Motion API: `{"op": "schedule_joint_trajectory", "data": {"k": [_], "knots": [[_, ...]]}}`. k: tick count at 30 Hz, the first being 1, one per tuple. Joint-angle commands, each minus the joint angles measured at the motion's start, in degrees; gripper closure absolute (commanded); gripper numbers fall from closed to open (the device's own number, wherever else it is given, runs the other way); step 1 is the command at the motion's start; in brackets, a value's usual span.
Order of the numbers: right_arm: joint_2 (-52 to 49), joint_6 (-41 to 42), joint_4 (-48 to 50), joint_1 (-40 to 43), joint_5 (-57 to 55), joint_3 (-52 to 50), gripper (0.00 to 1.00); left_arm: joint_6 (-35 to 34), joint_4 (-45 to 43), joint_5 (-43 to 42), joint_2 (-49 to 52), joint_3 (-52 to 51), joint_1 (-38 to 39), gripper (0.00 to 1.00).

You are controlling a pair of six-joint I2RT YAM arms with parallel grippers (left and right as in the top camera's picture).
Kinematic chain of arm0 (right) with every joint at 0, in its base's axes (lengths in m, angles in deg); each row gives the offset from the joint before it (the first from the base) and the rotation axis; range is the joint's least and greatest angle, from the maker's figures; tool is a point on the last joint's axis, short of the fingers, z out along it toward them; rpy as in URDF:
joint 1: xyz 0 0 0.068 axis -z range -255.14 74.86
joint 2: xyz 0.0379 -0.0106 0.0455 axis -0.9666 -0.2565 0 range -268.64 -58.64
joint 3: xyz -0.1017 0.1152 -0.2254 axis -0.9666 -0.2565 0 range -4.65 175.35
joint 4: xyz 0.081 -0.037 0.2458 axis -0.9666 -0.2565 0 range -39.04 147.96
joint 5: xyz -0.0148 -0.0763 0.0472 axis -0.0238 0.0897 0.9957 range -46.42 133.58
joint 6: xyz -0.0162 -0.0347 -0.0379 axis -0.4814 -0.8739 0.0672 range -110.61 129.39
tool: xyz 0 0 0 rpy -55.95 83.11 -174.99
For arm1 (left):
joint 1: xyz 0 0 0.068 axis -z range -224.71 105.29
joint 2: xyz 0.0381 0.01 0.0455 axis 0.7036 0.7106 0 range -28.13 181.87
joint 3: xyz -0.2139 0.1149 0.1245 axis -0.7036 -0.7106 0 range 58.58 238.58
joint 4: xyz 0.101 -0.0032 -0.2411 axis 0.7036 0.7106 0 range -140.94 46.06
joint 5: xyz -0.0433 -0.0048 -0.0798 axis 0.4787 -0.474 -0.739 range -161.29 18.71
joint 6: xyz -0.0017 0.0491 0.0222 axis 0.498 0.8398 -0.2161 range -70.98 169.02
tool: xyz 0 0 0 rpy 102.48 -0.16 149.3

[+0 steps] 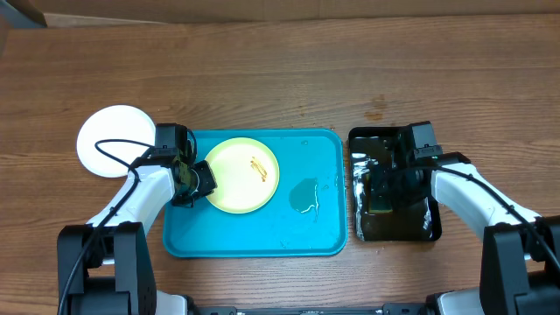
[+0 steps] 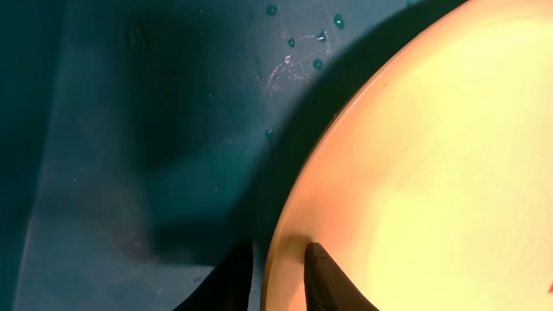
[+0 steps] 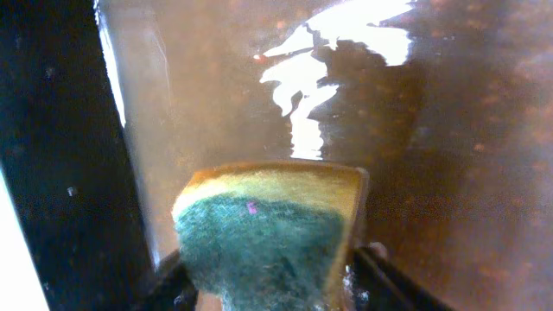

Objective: Clean dirty plates on tray and stack at the side
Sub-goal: 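Dip and rub the sponge in the black tray's water with right gripper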

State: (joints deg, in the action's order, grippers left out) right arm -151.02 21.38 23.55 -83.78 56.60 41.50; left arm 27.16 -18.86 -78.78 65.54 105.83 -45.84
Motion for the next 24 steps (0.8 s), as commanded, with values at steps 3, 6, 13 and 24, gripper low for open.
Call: {"op": "schedule_joint_trajectory", "data": {"k": [3, 6, 13, 24], "knots": [[-0.3, 0.3, -6.4, 1.0, 1.4, 5.4, 0.96, 0.7, 0.9, 2.1, 2.6, -2.1, 0.0, 0.78], [0.3, 0.3, -14.3, 1.0, -1.2, 11.2, 0.96, 0.7, 0.9, 2.1, 2.6, -2.1, 0.0, 0.78], [0.4, 1.7, -24.7, 0.9, -7.1, 17.6, 0.96, 0.7, 0.9, 2.1, 2.6, -2.1, 0.0, 0.78], [0.1, 5.4, -28.0, 0.3, -9.2, 18.7, 0.96, 0.7, 0.4, 2.1, 2.6, -2.1, 0.0, 0.67]]}}
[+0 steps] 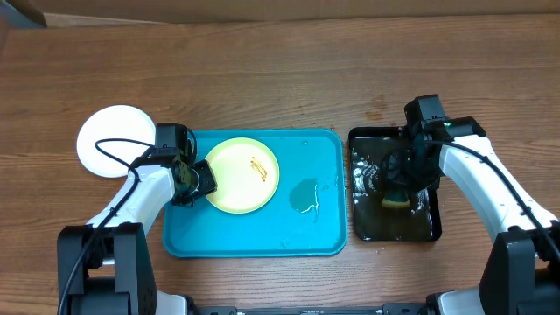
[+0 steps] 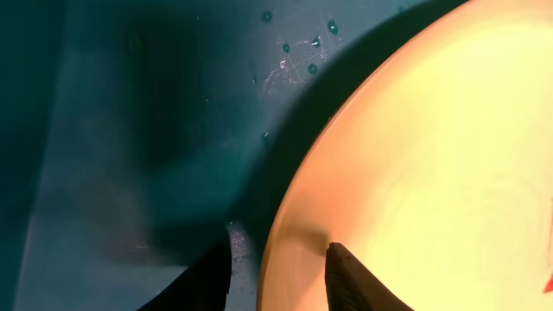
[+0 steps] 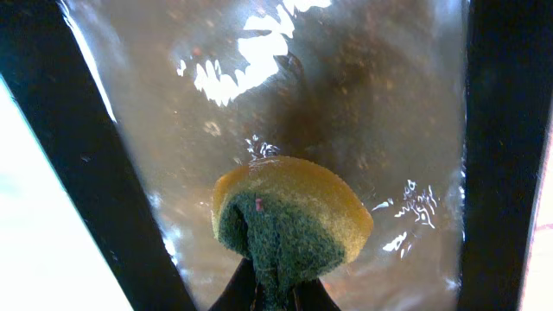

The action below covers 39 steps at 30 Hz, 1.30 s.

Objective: Clean dirty plates on tray and stack at the side
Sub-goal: 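Dip and rub the sponge in the black tray's water with right gripper, then lift the sponge with the right gripper over the yellow plate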

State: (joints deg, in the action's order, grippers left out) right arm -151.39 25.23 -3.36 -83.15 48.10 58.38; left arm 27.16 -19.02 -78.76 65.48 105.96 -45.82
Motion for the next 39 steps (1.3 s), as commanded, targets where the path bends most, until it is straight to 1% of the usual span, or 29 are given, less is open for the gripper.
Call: {"op": "schedule_joint_trajectory", "data": {"k": [1, 2, 3, 7, 9, 10, 16, 18, 19, 22, 24, 28, 31, 39], "knots": [[0.5, 1.2, -0.9, -0.3, -1.1, 2.0, 0.96, 0.7, 0.6, 2.1, 2.6, -2.2, 0.0, 0.77], [0.5, 0.6, -0.8, -0.3, -2.1, 2.2, 0.96, 0.7, 0.6, 2.1, 2.6, -2.2, 0.0, 0.91], [0.5, 0.7, -1.1, -0.3, -3.4, 2.6, 0.96, 0.7, 0.6, 2.1, 2.6, -2.2, 0.0, 0.96], [0.5, 0.5, -0.5, -0.2, -1.4, 3.7, 0.96, 0.7, 0.6, 1.9, 2.6, -2.2, 0.0, 0.96], [0.5, -4.0, 0.9, -0.2, 3.1, 3.7, 0.96, 0.7, 0.5, 1.8, 2.6, -2.2, 0.0, 0.96], [0.5, -5.2, 0.9, -0.2, 3.3, 3.7, 0.96, 0.7, 0.5, 1.8, 2.6, -2.2, 0.0, 0.96], [0.5, -5.1, -1.2, -0.2, 3.0, 7.0, 0.96, 0.7, 0.5, 1.4, 2.6, -2.2, 0.0, 0.96], [0.5, -2.2, -3.9, -0.2, 3.1, 9.0, 0.96, 0.7, 0.5, 1.4, 2.6, -2.2, 0.0, 0.96], [0.5, -2.5, -4.2, -0.2, 3.0, 9.6, 0.96, 0.7, 0.5, 1.2, 2.6, -2.2, 0.0, 0.96], [0.5, -2.2, -7.2, -0.2, 0.7, 11.0, 0.96, 0.7, 0.2, -0.9, 2.6, -2.2, 0.1, 0.96], [0.5, -2.1, -8.6, -0.2, 1.7, 11.1, 0.96, 1.4, 0.2, -1.9, 2.6, -2.2, 0.1, 0.96], [0.3, -3.5, -8.3, -0.2, 1.6, 10.3, 0.96, 1.4, -0.2, -2.1, 2.6, -2.2, 0.1, 0.96], [0.3, -3.4, -11.1, -0.2, 1.8, 10.3, 0.96, 1.4, -0.3, -2.3, 2.6, -2.2, 0.1, 0.96], [0.3, -3.8, -9.5, -0.2, 2.2, 10.7, 0.96, 1.4, -0.6, -4.6, 2.6, -2.2, 0.1, 0.96]]}}
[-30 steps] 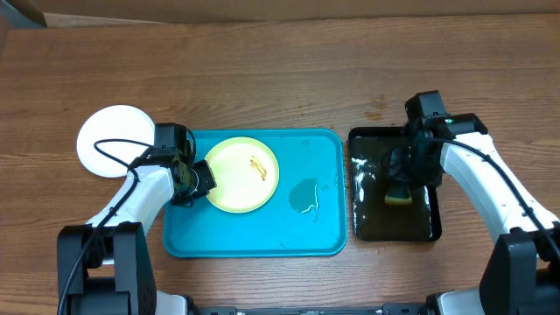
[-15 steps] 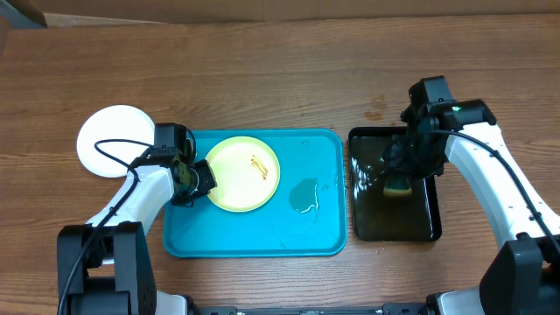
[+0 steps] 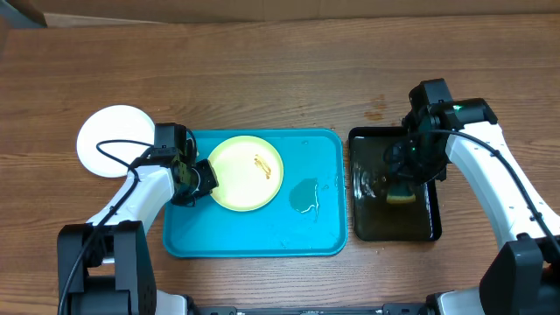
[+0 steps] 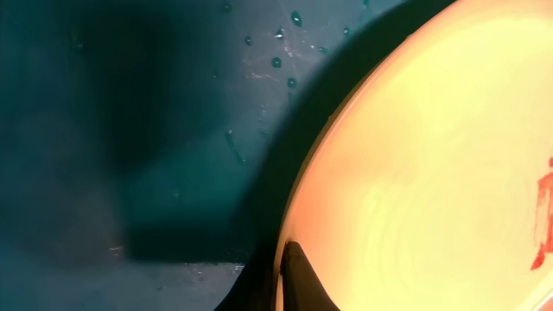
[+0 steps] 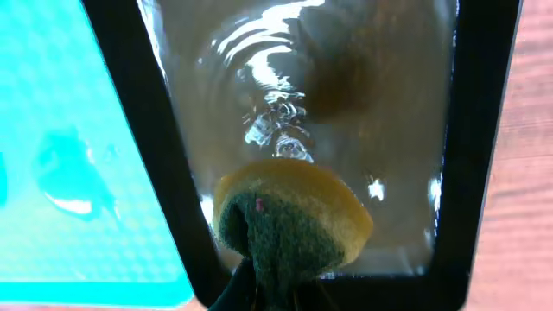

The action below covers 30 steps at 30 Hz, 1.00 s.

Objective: Clean dirty plates on tray and stack at the side
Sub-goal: 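Lift the sponge with the right gripper over the yellow plate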

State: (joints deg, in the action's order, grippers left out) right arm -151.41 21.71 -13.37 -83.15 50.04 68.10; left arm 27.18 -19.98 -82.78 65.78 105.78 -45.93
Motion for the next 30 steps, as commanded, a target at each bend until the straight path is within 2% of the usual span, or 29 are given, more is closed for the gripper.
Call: {"op": "schedule_joint_trajectory", "data": {"k": [1, 3, 5, 7, 9, 13, 18, 22, 27, 28, 30], "knots": [[0.3, -0.1, 0.3, -0.2, 0.2, 1.1, 0.96, 1.3, 0.4, -0.5, 2.3, -2.1, 0.2, 0.94], [0.3, 0.1, 0.8, -0.2, 0.3, 1.2, 0.96, 1.3, 0.3, -0.5, 2.3, -2.1, 0.2, 0.85], [0.3, 0.1, 1.4, -0.2, 0.7, 1.7, 0.96, 1.3, 0.1, -0.5, 2.3, -2.1, 0.2, 0.82], [0.3, 0.1, 1.3, -0.2, 0.6, 1.9, 0.96, 1.3, 0.0, -0.5, 2.3, -2.1, 0.2, 0.86], [0.3, 0.1, 1.3, -0.2, -1.3, 1.9, 0.96, 1.3, 0.1, -0.5, 2.3, -2.1, 0.2, 0.95], [0.3, 2.9, 1.7, -0.2, -3.7, 1.9, 0.96, 1.3, 0.2, -0.6, 2.3, -2.1, 0.2, 0.96], [0.3, -1.1, 6.0, -0.3, 16.5, 2.0, 0.96, 1.3, 0.1, -0.6, 2.3, -2.1, 0.2, 0.96], [0.3, -0.9, 14.7, -3.3, 27.4, 2.0, 0.96, 1.3, 0.1, -0.6, 2.3, -2.1, 0.2, 0.96], [0.0, 4.5, 26.9, -13.8, 21.1, 1.9, 0.96, 1.3, 0.1, -0.6, 2.3, -2.1, 0.2, 0.96], [-0.7, 5.3, 31.1, -19.2, 14.4, 1.9, 0.96, 1.4, 0.1, -0.6, 2.3, -2.1, 0.2, 0.96], [-2.1, 5.6, 34.7, -24.5, 6.3, 1.9, 0.96, 2.7, 0.1, -1.2, 2.3, -2.1, 0.2, 0.96]]}}
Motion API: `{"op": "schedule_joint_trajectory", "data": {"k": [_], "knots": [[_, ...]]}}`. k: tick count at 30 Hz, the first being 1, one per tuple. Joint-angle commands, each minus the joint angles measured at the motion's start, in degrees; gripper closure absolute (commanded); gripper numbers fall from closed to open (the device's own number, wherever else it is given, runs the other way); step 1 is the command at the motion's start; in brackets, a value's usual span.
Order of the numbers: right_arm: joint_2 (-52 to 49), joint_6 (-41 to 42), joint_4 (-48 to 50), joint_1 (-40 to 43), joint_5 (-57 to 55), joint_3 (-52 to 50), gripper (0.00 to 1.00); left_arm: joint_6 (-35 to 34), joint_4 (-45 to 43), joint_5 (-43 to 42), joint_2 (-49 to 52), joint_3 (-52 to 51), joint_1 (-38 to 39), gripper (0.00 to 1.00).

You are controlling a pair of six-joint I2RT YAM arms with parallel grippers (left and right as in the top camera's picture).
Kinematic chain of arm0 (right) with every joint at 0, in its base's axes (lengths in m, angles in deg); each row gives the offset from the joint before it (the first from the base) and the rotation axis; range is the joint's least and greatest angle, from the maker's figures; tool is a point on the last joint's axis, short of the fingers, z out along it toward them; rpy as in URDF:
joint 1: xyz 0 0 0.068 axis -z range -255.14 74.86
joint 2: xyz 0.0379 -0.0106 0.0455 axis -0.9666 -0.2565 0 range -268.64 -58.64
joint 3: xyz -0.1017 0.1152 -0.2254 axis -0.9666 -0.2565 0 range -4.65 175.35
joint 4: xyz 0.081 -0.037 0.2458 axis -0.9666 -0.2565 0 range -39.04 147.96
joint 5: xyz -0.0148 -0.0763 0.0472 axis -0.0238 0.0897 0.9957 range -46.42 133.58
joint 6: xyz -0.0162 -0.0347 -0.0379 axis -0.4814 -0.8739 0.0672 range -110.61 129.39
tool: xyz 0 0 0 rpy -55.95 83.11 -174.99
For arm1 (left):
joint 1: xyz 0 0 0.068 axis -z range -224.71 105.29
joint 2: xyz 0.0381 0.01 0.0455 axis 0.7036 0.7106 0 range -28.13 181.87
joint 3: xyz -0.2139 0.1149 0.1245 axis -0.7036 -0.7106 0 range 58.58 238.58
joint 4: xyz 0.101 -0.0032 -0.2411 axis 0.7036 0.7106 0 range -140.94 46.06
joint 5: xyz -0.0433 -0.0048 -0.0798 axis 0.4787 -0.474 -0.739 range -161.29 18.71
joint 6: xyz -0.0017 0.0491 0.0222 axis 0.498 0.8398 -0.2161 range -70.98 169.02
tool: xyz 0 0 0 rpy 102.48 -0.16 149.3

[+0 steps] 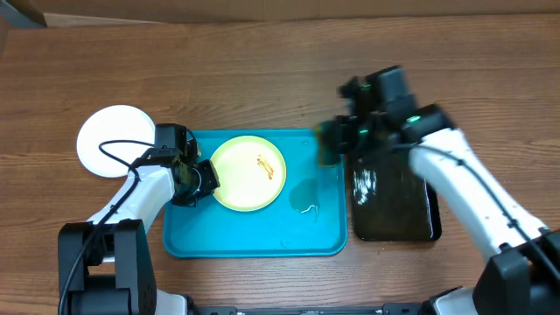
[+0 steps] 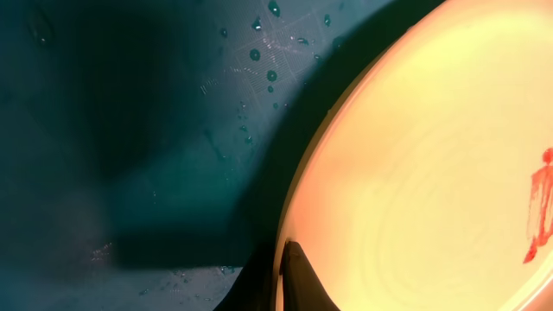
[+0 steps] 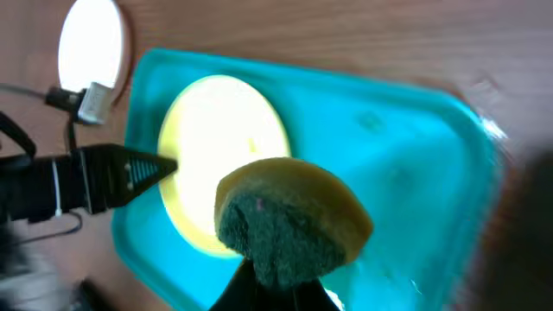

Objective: Clean dirty plates on tray and stack at the side
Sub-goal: 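Lift the sponge with the right gripper over the yellow plate, then scrub the yellow plate's face with the sponge in the right gripper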

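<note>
A yellow plate (image 1: 248, 173) with a red smear (image 1: 265, 165) lies on the blue tray (image 1: 262, 236). My left gripper (image 2: 278, 276) is shut on the plate's left rim (image 2: 298, 199); it shows in the overhead view as the left gripper (image 1: 199, 178) at the tray's left side. My right gripper (image 3: 275, 289) is shut on a yellow and green sponge (image 3: 289, 220), held in the air over the tray's right part, blurred in the overhead view as the sponge (image 1: 328, 140). The right wrist view looks down on the plate (image 3: 220, 147).
A white plate (image 1: 114, 140) lies on the table left of the tray. A black basin (image 1: 394, 206) of brown water stands right of the tray. A puddle (image 1: 304, 197) sits on the tray floor right of the yellow plate.
My right gripper has moved left with the sponge, from above the black basin to above the tray's right edge. The left gripper still holds the yellow plate's rim.
First the right gripper held the sponge down in the basin's water while the left fingers sat loosely around the yellow plate's rim. Then the sponge was raised over the basin and the left gripper was shut on the rim. Now the sponge hangs over the tray.
</note>
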State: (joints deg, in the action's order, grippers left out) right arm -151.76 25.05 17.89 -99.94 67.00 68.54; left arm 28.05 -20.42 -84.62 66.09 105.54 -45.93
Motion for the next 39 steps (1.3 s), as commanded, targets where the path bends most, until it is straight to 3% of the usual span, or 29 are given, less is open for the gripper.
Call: {"op": "schedule_joint_trajectory", "data": {"k": [1, 6, 11, 18, 23, 24, 25, 26, 29, 33, 39], "knots": [[-2.8, 2.2, 5.2, -10.4, -15.3, 1.5, 0.96, 3.3, 0.5, -0.4, 2.0, -1.8, 0.2, 0.96], [-8.6, 0.2, 11.3, -18.5, -32.6, 1.5, 0.96, 10.3, 0.7, -2.4, 2.0, -1.8, 0.2, 0.96], [-13.7, -5.1, 16.3, -20.5, -32.8, 1.5, 0.96, 11.8, 0.7, -2.2, 2.0, -1.8, 0.2, 0.96], [-16.0, -5.0, 16.0, -20.5, -30.1, 1.4, 0.96, 11.8, 0.6, -2.2, 2.0, -1.8, 0.2, 0.96], [-16.8, -3.9, 14.4, -20.5, -24.8, 1.4, 0.91, 11.8, 0.5, -2.2, 2.0, -1.8, 0.2, 0.96], [-16.8, -3.4, 13.9, -20.5, -24.8, 1.4, 0.85, 11.8, 0.5, -2.2, 2.0, -1.8, 0.2, 0.96], [-16.8, -3.4, 13.6, -20.5, -24.8, 1.4, 0.76, 11.8, 0.5, -2.2, 2.0, -1.8, 0.2, 0.96], [-16.8, -3.5, 13.4, -20.5, -25.0, 1.4, 0.60, 11.8, 0.5, -2.2, 2.0, -1.8, 0.2, 0.96], [-16.9, -3.5, 13.2, -20.2, -25.9, 1.4, 0.34, 11.8, 0.5, -2.2, 2.0, -1.8, 0.2, 0.96], [-16.9, -3.4, 13.0, -20.1, -25.7, 1.4, 0.28, 11.8, 0.6, -2.2, 2.0, -1.8, 0.2, 0.96], [-17.4, -2.0, 10.9, -21.2, -24.5, 0.8, 0.35, 11.8, 0.7, -2.2, 2.0, -1.8, 0.2, 0.96]]}}
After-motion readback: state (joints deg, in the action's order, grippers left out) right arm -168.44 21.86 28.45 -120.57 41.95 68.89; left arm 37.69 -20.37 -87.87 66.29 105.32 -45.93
